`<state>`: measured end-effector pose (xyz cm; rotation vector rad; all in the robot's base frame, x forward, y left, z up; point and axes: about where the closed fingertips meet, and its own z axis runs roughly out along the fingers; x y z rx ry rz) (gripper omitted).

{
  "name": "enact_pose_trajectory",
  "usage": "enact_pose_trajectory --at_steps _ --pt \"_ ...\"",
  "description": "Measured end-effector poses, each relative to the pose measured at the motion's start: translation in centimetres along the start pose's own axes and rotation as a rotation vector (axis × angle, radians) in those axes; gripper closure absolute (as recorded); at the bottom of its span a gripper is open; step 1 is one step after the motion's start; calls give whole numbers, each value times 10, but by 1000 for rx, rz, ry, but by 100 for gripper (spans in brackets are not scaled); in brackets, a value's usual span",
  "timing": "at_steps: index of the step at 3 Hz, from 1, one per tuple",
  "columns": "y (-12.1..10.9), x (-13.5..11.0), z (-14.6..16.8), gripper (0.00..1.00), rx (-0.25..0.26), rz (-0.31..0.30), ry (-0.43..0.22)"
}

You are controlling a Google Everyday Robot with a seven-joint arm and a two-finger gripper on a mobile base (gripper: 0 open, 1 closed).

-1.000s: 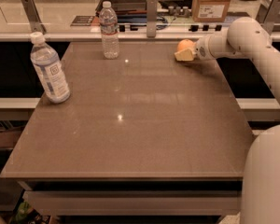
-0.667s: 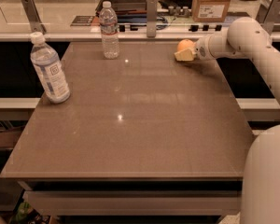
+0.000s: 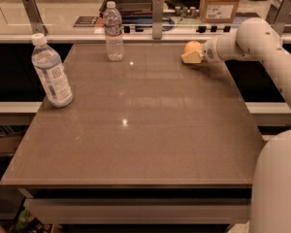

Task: Move orange near blue plastic bottle

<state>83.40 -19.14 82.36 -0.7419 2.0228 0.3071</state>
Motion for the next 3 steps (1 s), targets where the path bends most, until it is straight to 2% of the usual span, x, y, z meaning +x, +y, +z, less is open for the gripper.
enact_pose_trajectory --at_steps 3 --pt "0 0 0 100 0 0 0"
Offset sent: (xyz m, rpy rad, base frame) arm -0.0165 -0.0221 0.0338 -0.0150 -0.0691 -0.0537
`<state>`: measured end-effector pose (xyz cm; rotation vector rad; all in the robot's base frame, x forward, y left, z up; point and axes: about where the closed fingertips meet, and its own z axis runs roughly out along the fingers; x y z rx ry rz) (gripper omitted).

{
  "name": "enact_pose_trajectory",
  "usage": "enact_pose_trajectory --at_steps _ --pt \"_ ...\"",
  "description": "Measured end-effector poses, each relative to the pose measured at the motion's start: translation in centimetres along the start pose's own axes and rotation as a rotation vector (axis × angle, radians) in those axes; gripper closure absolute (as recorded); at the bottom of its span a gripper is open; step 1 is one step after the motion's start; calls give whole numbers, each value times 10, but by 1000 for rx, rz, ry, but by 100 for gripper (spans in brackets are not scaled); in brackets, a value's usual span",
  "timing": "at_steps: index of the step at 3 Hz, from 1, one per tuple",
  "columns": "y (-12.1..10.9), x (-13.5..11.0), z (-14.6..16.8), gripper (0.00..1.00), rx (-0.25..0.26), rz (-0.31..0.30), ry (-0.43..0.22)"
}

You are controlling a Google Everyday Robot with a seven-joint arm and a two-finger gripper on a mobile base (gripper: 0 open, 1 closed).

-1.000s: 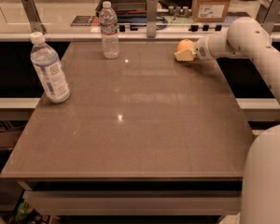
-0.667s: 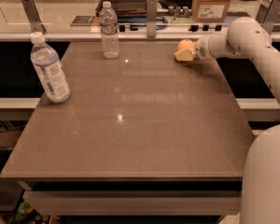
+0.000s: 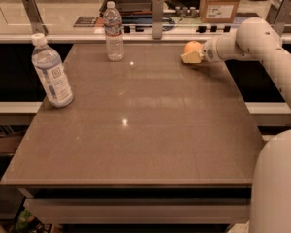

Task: Move orange near blue plastic bottle

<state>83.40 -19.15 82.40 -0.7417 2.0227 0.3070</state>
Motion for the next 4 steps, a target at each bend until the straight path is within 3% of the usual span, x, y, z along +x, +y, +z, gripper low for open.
enact_pose_trajectory --at_steps 4 --pt "0 0 0 100 0 0 0"
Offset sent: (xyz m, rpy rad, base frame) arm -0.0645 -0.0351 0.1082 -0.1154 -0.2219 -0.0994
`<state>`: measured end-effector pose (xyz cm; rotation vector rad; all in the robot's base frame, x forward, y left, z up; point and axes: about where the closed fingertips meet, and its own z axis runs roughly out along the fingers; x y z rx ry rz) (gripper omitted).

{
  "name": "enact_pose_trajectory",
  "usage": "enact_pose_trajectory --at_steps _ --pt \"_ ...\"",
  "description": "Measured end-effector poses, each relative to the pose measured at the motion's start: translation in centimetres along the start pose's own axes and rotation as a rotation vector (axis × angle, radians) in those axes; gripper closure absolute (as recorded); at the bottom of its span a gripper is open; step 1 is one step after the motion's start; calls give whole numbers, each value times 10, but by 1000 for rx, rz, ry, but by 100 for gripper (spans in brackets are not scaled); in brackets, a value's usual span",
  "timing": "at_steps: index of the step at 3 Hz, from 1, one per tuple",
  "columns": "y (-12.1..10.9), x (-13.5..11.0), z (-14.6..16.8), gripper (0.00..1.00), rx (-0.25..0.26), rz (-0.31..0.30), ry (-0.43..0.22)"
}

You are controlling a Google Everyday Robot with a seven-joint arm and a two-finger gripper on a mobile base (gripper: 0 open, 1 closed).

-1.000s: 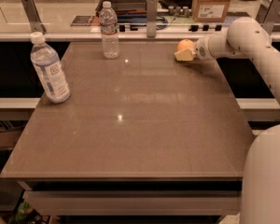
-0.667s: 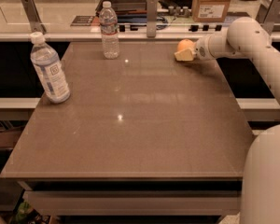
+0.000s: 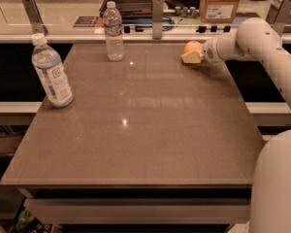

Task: Move orange near blue plastic bottle

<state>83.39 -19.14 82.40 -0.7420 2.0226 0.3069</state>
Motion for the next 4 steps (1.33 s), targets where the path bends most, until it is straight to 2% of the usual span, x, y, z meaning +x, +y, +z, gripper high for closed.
enact_pose_trajectory --at_steps 1,2,3,4 --pt "0 -1 -2 100 3 -5 -1" --pt "11 -25 -42 100 56 -91 2" --pt "11 -25 -41 100 56 -91 2" --pt "26 -29 -47 100 -22 -104 -24"
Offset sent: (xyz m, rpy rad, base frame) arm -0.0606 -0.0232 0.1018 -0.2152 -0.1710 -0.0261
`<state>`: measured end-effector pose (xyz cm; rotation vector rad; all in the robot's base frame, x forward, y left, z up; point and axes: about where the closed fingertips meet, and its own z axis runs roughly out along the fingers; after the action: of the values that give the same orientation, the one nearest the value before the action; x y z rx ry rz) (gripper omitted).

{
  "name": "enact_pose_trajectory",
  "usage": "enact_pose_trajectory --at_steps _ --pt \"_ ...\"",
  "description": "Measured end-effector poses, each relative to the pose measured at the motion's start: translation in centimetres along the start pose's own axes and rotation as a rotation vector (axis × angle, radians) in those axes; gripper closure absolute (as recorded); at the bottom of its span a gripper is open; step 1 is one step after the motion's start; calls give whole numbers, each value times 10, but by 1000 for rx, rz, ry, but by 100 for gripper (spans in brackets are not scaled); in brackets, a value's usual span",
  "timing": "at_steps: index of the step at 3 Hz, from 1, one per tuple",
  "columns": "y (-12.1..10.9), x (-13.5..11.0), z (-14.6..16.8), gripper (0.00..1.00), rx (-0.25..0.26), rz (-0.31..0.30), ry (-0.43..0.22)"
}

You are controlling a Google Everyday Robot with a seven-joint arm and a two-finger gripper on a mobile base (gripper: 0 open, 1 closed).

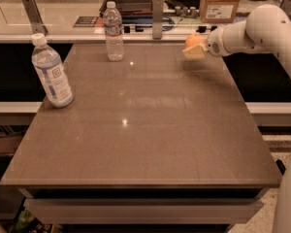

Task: Move orange near blue plastic bottle

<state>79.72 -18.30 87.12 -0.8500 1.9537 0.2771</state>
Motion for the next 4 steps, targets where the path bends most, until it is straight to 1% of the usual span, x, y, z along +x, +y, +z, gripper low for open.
enact_pose_trajectory --at_steps 1,2,3,4 --pt "30 -10 -19 100 -102 -36 -24" --pt "61 -18 -38 100 -169 -67 -24" --pt "96 -28 -51 100 -205 -102 -10" --pt "134 -32 -48 100 -250 -113 -5"
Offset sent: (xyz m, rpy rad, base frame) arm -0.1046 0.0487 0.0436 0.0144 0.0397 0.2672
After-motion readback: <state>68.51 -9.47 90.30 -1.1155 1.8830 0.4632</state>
